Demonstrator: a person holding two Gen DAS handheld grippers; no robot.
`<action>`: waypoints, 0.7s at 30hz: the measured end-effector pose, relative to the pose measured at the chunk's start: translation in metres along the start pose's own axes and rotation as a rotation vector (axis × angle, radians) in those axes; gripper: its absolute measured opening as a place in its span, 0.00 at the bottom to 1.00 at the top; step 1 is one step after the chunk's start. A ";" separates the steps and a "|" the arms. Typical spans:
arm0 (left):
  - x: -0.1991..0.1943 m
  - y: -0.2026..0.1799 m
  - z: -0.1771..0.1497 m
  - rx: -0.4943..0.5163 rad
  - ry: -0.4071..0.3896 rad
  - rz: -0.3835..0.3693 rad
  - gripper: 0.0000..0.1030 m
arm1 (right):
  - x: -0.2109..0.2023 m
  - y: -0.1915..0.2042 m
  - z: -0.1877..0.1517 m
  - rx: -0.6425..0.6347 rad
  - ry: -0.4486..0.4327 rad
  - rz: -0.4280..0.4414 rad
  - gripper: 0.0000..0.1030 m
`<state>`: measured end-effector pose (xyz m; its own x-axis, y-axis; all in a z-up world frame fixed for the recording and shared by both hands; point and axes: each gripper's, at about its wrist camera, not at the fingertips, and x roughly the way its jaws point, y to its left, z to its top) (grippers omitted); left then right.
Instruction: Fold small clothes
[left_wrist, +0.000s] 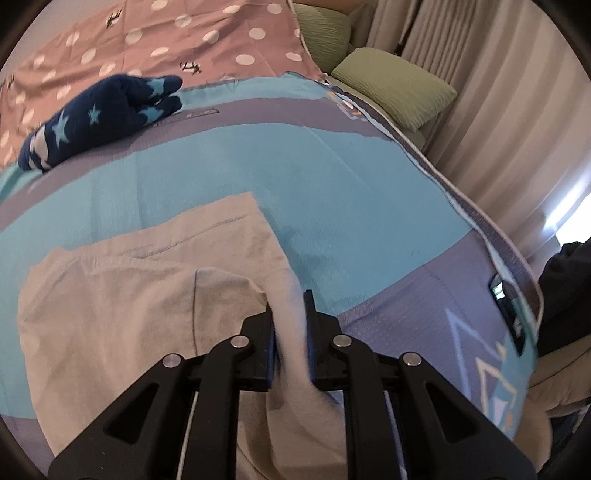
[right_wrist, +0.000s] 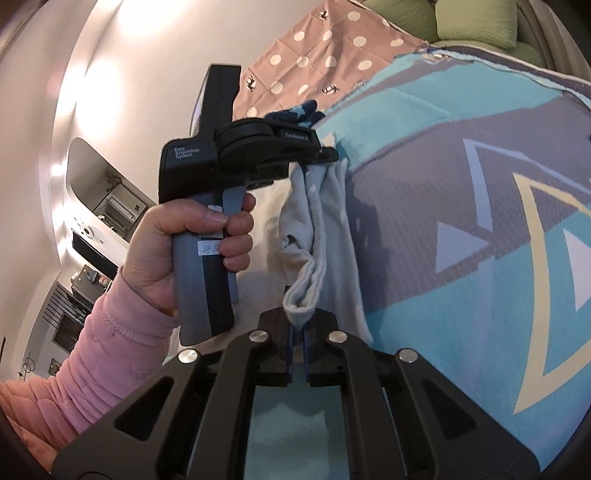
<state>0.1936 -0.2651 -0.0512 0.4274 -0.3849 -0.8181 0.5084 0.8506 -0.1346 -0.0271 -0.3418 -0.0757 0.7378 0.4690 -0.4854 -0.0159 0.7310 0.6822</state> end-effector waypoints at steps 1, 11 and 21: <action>0.001 -0.003 -0.001 0.011 -0.002 0.009 0.15 | 0.000 -0.001 -0.001 0.006 0.005 0.000 0.09; 0.002 -0.028 -0.004 0.128 -0.039 0.049 0.41 | -0.011 -0.011 -0.007 -0.029 0.005 -0.038 0.20; -0.011 -0.042 -0.009 0.217 -0.104 0.096 0.51 | -0.013 -0.004 -0.005 -0.060 -0.002 -0.081 0.37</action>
<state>0.1608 -0.2930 -0.0413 0.5505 -0.3503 -0.7578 0.6052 0.7927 0.0731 -0.0400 -0.3487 -0.0744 0.7397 0.4062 -0.5365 0.0034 0.7950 0.6066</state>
